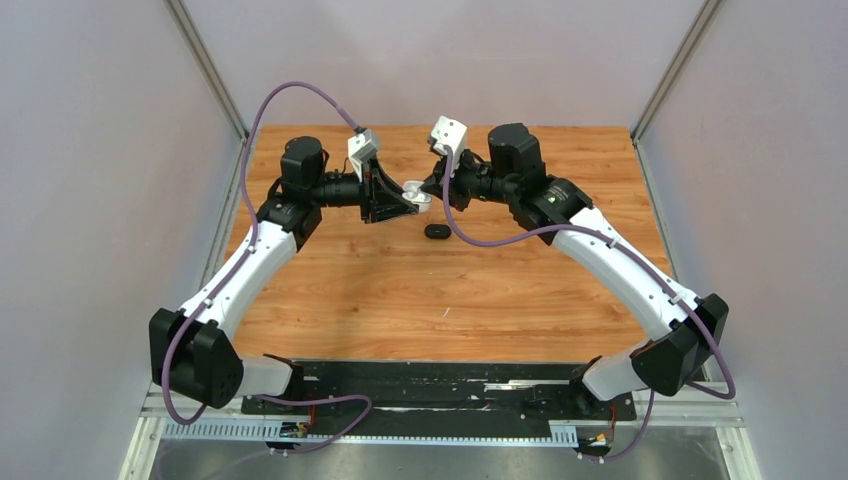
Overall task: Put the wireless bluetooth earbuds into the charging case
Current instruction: Close the charging case.
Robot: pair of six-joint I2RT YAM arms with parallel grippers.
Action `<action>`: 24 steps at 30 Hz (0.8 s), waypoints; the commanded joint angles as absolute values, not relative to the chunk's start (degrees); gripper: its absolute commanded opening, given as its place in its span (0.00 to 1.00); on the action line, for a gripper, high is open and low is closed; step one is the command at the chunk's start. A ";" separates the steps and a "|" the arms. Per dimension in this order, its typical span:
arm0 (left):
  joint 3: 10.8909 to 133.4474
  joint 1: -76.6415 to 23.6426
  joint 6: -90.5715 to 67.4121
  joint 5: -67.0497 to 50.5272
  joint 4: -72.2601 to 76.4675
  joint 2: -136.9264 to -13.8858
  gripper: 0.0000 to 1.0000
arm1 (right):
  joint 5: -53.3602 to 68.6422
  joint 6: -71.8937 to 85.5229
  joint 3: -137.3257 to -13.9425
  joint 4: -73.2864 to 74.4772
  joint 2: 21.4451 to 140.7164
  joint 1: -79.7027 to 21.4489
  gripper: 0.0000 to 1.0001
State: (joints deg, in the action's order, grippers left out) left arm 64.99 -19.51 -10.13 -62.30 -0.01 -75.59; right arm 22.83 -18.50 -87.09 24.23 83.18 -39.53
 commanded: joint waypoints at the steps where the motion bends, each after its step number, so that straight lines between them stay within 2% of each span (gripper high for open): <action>1: 67.70 -19.87 -10.52 -65.42 2.73 -75.66 0.35 | 23.02 -17.02 -89.69 22.39 83.72 -39.55 0.00; 4: 67.61 -19.87 -10.02 -64.71 2.41 -75.43 0.45 | 22.36 -16.71 -90.12 22.35 83.99 -39.55 0.00; 7: 67.63 -19.86 -9.65 -64.61 2.08 -75.48 0.45 | 22.03 -16.57 -90.35 22.25 84.08 -39.55 0.00; 9: 67.60 -19.82 -9.78 -64.72 2.11 -75.68 0.42 | 21.81 -16.52 -90.29 22.31 84.00 -39.53 0.00; 11: 67.33 -19.79 -10.27 -64.99 2.70 -75.87 0.34 | 22.18 -16.59 -90.06 22.32 83.82 -39.48 0.00; 14: 67.06 -19.71 -10.79 -64.71 3.45 -76.16 0.06 | 22.49 -16.63 -89.94 22.45 83.28 -39.53 0.00; 15: 66.99 -19.63 -10.75 -64.38 3.44 -76.18 0.02 | 22.50 -16.61 -90.30 22.60 82.97 -39.50 0.00; 17: 66.68 -19.48 -10.68 -63.85 3.35 -76.09 0.00 | 22.73 -17.07 -91.27 23.54 82.37 -39.53 0.07; 21: 66.41 -19.05 -10.37 -64.07 3.13 -75.96 0.00 | 22.13 -19.73 -92.98 27.63 80.09 -39.46 0.39; 24: 66.16 -18.99 -9.70 -64.51 3.08 -75.93 0.00 | 21.35 -21.78 -91.91 29.23 77.65 -39.46 0.46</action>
